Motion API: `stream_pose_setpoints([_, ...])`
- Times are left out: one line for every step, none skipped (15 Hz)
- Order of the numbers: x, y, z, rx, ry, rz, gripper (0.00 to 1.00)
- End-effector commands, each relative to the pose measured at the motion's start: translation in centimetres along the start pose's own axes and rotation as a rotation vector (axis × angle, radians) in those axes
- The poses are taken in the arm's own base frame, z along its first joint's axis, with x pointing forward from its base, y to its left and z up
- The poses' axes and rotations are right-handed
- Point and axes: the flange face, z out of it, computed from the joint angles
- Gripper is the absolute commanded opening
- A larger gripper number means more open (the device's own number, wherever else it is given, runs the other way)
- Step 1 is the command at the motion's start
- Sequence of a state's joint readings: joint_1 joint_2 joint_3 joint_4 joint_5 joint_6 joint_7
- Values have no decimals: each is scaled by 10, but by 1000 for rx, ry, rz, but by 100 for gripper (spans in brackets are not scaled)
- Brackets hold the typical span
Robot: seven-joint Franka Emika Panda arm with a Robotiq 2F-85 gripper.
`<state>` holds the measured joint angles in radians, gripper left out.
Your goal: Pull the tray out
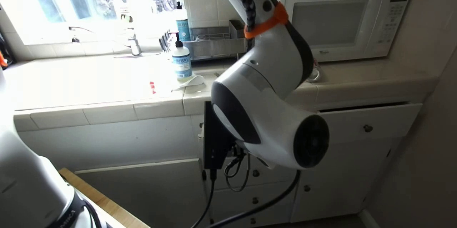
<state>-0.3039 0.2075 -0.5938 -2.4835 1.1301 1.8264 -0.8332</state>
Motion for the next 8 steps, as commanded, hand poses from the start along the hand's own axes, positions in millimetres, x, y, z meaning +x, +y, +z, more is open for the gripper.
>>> stream_pose_setpoints([44,46,22,15,-4,-51,100])
stream_pose_setpoints([55,59,25,20,7,-53,100])
stream_pose_setpoints([66,71,29,35,11,-43,100])
stream_pose_setpoints([73,78,28,72,0,-8,100])
stream_pose_setpoints([79,85,30,120,-39,38,100])
stream_pose_setpoints([84,91,32,160,-81,68,100])
stream_pose_setpoints([88,95,31,200,-113,90,100])
stream_pose_setpoints([92,100,34,244,-146,112,100])
